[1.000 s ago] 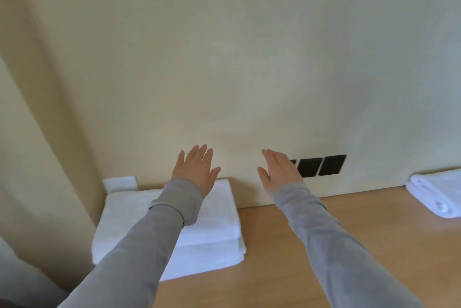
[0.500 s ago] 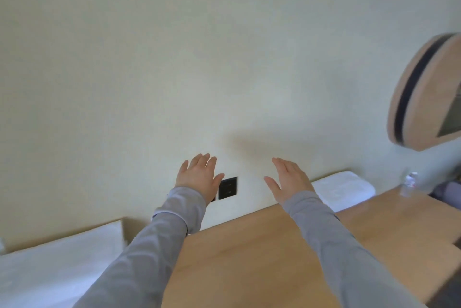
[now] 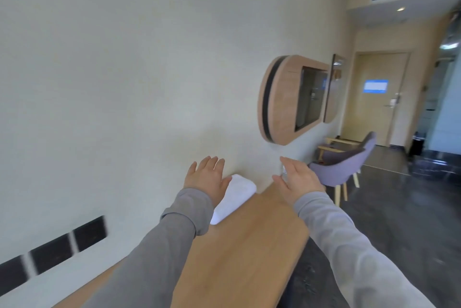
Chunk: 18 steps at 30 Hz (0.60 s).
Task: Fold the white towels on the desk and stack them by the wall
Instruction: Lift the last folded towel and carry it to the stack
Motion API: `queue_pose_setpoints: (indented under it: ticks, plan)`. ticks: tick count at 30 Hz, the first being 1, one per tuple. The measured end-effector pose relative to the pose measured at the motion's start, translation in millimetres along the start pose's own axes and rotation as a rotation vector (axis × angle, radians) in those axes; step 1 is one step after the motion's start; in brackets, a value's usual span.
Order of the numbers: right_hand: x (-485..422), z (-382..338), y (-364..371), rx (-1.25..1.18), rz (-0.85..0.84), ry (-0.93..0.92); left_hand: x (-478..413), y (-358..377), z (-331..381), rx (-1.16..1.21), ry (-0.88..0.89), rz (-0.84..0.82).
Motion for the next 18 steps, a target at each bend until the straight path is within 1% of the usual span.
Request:
queue_pose_setpoints:
  ticks: [7,10,12,18]
  plan:
    - [-29,87,-4,0.035,-0.003,0.140,-86,12,75,0.019,0.152,0.000]
    - [-57,115,-1,0.043,0.020,0.170,-133,17,86,-0.001,0.178,0.024]
    - [-78,133,5,0.038,0.022,0.200,-169,22,89,-0.004,0.180,0.009]
    - [-122,186,19,0.095,-0.049,0.263,-251,42,132,0.030,0.231,-0.026]
Point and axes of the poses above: each hand's wrist, its own x-axis away from the middle knuckle, its own y-axis out of the palm, z = x × y, the point moved 2 cm from there along -x, towards the middle knuckle, and after that the axes turned 15 degrees about -z, right-handed, at the moved point
